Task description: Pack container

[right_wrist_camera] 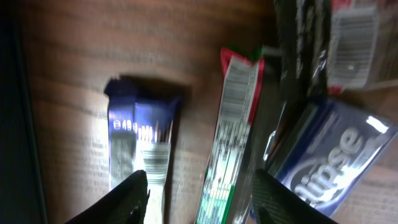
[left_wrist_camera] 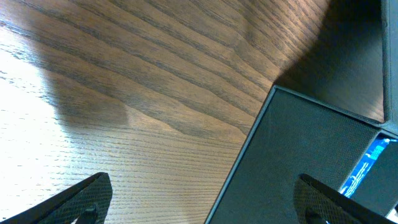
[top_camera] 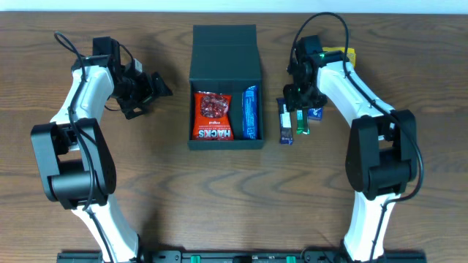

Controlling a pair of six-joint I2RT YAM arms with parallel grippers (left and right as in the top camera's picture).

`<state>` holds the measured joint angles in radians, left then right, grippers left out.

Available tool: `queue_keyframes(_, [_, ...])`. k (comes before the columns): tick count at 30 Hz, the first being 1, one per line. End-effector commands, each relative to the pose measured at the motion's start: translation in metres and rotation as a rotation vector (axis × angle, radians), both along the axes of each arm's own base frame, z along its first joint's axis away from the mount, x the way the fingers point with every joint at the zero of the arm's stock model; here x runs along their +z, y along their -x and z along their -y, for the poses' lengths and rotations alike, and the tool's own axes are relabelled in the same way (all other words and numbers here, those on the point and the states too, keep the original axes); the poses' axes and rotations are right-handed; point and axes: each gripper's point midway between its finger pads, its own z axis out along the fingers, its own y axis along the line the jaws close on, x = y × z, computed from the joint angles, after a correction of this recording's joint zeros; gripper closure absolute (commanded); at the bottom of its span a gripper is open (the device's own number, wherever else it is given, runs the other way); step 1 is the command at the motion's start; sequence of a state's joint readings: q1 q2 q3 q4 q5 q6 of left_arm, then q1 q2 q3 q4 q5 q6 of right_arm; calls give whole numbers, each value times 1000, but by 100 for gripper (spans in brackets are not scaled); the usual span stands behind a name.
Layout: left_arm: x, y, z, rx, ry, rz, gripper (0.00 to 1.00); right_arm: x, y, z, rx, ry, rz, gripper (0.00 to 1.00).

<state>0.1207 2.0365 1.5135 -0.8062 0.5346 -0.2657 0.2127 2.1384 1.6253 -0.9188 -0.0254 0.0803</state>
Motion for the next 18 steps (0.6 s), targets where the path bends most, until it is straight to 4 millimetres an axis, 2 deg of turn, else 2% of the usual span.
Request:
queue_keyframes(1, [9, -5, -2, 1, -16, 25, 6, -4, -2, 12, -28, 42, 7, 45])
queue_keyframes(18, [9, -6, -2, 1, -16, 25, 5, -15, -4, 28, -46, 67, -1, 44])
